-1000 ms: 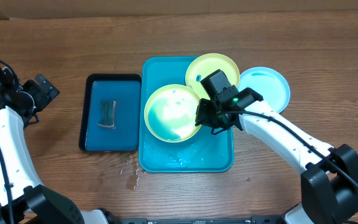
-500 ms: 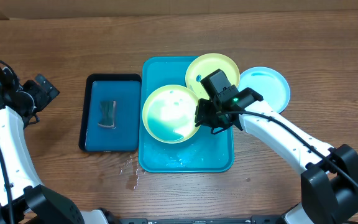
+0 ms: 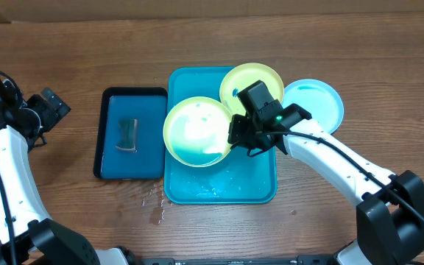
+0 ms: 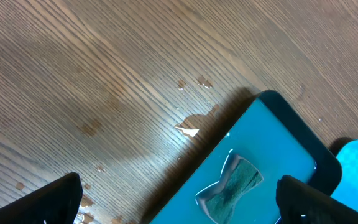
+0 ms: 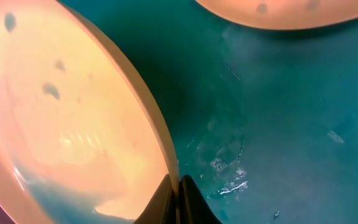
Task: Clean dirty plates on tray and stack at the side
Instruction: 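Lift the yellow plate by its rim and tilt it, right gripper, then swing the yellow plate left over the black tray, right gripper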
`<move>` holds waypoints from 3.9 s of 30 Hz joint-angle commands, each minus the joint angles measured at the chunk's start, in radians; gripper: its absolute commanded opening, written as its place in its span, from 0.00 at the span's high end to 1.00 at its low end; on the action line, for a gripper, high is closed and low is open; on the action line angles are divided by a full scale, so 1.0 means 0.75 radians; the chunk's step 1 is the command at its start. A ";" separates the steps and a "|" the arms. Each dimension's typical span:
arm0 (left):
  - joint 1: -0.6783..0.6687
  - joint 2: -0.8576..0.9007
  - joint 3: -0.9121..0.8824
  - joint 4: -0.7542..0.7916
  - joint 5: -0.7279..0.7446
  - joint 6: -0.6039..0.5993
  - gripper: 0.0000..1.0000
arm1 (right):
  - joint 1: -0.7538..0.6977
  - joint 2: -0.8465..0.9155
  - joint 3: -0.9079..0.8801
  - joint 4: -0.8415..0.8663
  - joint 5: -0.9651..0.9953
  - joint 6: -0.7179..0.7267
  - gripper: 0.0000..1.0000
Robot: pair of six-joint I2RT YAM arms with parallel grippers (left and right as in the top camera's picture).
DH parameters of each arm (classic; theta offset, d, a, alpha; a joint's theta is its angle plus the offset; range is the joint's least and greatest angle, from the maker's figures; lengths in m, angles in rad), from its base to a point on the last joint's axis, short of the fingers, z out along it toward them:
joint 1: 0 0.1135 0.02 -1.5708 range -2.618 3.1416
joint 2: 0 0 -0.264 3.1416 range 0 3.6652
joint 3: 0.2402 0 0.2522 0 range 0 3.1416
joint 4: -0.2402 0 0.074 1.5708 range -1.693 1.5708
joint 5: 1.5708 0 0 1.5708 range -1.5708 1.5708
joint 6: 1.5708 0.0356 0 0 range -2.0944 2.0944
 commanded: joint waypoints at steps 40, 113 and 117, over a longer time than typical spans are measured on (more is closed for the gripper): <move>-0.003 0.010 0.004 0.001 0.014 -0.013 0.00 | 0.140 -0.016 0.040 0.391 0.182 0.254 0.96; -0.003 0.010 0.004 0.001 0.014 -0.013 0.00 | 0.732 0.182 0.040 1.397 1.330 -1.124 0.96; -0.003 0.010 0.004 0.001 0.014 -0.013 0.00 | 0.751 0.182 0.040 1.492 1.334 -1.292 0.96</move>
